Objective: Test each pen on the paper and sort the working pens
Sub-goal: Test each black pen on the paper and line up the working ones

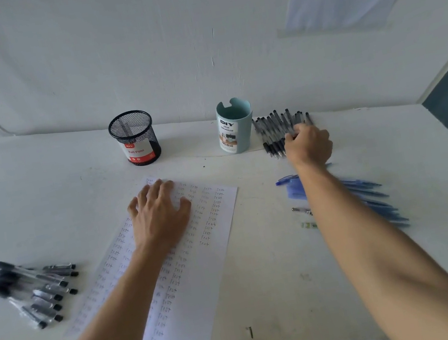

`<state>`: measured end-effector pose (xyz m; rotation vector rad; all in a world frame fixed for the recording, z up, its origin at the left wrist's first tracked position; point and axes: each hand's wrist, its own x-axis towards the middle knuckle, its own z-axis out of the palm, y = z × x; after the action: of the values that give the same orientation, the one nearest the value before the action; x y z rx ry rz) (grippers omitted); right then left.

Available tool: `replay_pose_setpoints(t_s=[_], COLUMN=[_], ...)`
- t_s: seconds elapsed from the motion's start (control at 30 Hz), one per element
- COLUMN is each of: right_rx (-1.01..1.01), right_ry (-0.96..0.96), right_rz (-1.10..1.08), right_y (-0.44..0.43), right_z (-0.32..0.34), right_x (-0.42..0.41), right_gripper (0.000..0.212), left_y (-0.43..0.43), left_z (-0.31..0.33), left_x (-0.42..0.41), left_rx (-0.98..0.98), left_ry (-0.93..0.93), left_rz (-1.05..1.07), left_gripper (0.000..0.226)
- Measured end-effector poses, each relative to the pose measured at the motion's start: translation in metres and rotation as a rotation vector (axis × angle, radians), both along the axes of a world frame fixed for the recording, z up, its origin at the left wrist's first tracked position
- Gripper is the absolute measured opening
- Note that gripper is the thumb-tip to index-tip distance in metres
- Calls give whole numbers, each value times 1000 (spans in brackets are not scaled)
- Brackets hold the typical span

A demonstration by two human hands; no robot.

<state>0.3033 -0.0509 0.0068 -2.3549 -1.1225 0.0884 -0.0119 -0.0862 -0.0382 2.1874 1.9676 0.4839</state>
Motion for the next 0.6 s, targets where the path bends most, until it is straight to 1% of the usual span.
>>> replay_pose_setpoints(t_s=[0.13, 0.23, 0.33, 0.4, 0.43, 0.5, 0.53, 0.6], right_rx=[11, 53, 167, 211, 176, 23, -37, -95], right_ry=[-37, -28, -22, -16, -16, -32, -50, -64], right_rz=[-4, 1, 51, 210, 328, 531, 592, 644], right_y=[-5, -12, -26, -40, -48, -66, -73, -88], right_z=[-2, 0, 4, 4, 4, -1, -6, -17], right_x=[-6, -13, -31, -52, -64, -89, -100, -118], right_gripper=[35, 42, 42, 38, 38, 40, 42, 47], left_y=[1, 1, 1, 1, 1, 1, 1, 1], left_z=[-2, -2, -2, -3, -3, -3, -3, -2], left_x=[-1, -1, -1, -2, -3, -5, -6, -6], left_rx=[2, 4, 5, 6, 2, -11, -16, -20], left_ry=[-2, -9, -14, -18, -19, -25, -35, -74], left_rz=[-2, 0, 0, -3, -6, -10, -9, 5], left_gripper=[50, 51, 51, 52, 53, 56, 58, 57])
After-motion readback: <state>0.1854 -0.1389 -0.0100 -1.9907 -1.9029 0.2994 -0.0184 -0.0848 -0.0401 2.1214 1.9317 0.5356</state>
